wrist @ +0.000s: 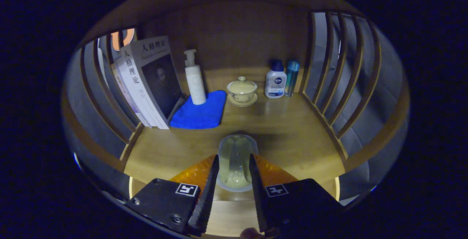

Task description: Pull open the drawer, take out the items inside it, and place them on the countertop above the cabinet.

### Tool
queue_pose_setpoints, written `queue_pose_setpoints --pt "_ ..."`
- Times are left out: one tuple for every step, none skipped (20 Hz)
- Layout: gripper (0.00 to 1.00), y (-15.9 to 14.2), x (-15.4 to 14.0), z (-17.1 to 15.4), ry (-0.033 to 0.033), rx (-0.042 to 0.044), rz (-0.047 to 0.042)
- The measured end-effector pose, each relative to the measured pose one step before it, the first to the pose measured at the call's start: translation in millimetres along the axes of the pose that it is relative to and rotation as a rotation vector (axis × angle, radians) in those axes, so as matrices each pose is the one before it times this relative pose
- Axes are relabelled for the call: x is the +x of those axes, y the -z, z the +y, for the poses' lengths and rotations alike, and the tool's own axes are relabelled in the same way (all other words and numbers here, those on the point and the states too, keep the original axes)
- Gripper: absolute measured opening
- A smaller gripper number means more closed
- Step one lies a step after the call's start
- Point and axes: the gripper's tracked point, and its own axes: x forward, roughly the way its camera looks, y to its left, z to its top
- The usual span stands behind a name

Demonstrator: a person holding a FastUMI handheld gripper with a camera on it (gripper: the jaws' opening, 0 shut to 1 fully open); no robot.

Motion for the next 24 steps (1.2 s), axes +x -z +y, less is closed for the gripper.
queue_pose_setpoints --pt "0.53 -0.33 -8.20 2.32 -0.00519 -0.00602 -0.01343" --pt "0.53 -1.70 -8.37 3.48 -0.01154 -0.00582 -0.01574" --pt "0.53 -0.42 -8.89 1.98 -0.00287 -0.00662 -0.01454" --pt "0.53 -0.54 -9.26 1.75 -0.00335 -0.00647 -0.01022" --pt "0.53 0.48 -7.61 3.30 -0.00590 -0.00823 -0.01220" --pt "0.53 -0.11 -8.19 2.03 -0.00261 -0.00987 -0.01090" --pt "0.53 0.91 -7.17 1.61 -0.00422 -0.00843 -0.00723" --pt "0.53 1.10 -7.50 1.53 -0.00155 -0.00495 -0.00895" --pt "0.53 1.53 -6.12 2.12 -0.00746 -0.00453 -0.00714" --pt "0.53 2.15 -6.20 0.88 -0.00280 -0.00206 -0.00195" --pt "0.54 2.09 -9.47 -1.32 -0.00106 -0.00025 -0.00308" --pt "0.64 2.21 -4.87 -1.18 -0.00053 -0.00046 -0.00227" --pt "0.74 2.47 -6.73 -0.02 -0.00306 -0.00098 -0.00566" --pt "0.85 1.73 -5.78 0.13 -0.00260 -0.00460 -0.00782" --pt "0.95 1.35 -8.59 0.15 -0.00356 -0.00378 -0.01219" --pt "0.95 0.97 -8.72 1.02 -0.00429 -0.00215 -0.01600" --pt "0.95 1.53 -10.37 0.25 -0.00175 0.00010 -0.01408" --pt "0.95 2.48 -11.16 0.02 0.00151 0.00101 -0.01218" --pt "0.95 1.95 -10.87 0.49 -0.00108 -0.00028 -0.01373" --pt "0.95 1.33 -11.79 0.68 -0.00258 -0.00162 -0.01704" --pt "0.95 0.20 -10.75 2.01 -0.00078 -0.00267 -0.01241" --pt "0.95 -0.38 -12.94 2.84 -0.00937 -0.00256 -0.02142" --pt "0.95 -0.80 -12.41 3.47 -0.00907 -0.00202 -0.02988" --pt "0.95 0.27 -13.22 2.32 -0.00716 -0.00450 -0.02754"
